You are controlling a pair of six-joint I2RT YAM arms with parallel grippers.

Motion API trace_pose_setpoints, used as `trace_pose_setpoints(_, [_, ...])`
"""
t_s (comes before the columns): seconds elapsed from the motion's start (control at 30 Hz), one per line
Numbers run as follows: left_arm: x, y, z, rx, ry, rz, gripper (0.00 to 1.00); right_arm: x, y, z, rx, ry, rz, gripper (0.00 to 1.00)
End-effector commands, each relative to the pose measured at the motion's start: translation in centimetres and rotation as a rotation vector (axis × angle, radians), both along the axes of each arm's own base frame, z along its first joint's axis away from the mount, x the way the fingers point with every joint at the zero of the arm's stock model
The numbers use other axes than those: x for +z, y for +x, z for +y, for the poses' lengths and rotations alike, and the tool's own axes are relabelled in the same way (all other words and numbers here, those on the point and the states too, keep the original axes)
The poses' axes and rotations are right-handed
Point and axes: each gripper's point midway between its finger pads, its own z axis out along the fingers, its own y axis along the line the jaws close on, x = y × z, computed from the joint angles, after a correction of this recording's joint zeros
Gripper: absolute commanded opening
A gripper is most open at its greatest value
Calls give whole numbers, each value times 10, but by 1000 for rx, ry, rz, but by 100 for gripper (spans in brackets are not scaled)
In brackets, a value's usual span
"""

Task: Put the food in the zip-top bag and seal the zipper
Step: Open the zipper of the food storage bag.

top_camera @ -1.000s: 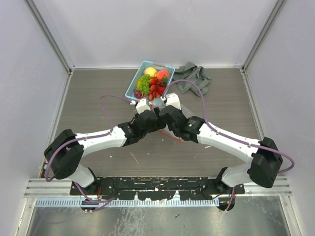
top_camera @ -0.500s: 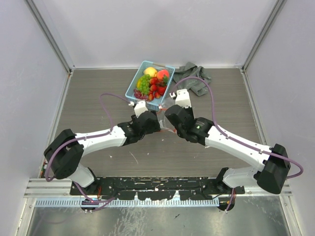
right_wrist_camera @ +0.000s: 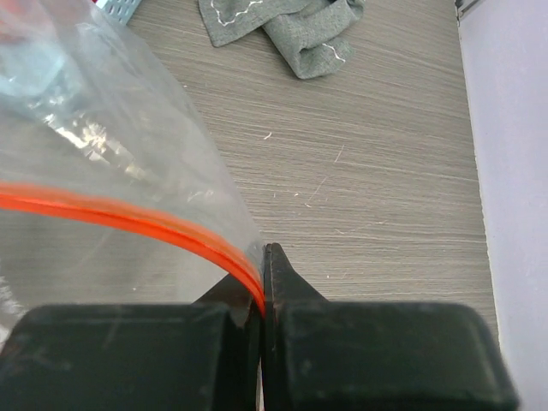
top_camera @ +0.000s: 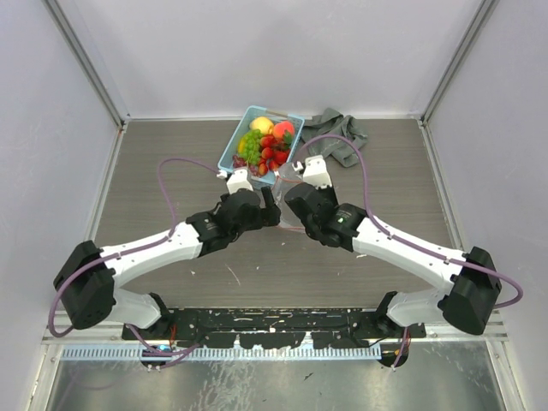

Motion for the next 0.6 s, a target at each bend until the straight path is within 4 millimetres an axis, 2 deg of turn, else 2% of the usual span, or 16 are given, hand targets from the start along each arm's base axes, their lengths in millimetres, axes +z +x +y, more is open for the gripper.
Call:
trace_pose_setpoints(0.0, [38, -4, -1, -57, -61, -65, 93, 7, 7, -12, -58, -44, -36, 0])
trace_pose_setpoints(0.07, [43, -4, 0, -75, -71, -69, 96, 6, 8, -14, -64, -59, -31, 0])
trace_pose_setpoints(0.1, [55, -6, 3, -84, -99, -89, 98, 4, 9, -14, -64, -69, -26, 0])
trace_pose_setpoints(0.17, [63, -6, 6, -103, -126, -96, 100, 3, 10, -16, -72, -87, -21, 0])
trace_pose_setpoints(0.37, [79, -10, 0, -197, -217, -95, 98, 1, 15, -9, -54, -102, -1, 0])
trace_pose_setpoints(0.43, [79, -6, 4, -193, -214, -95, 98, 2, 17, -10, -58, -117, -3, 0])
trace_pose_setpoints(0.57, [77, 15, 23, -147, -237, -77, 98, 7, 17, -24, -103, -161, -9, 0])
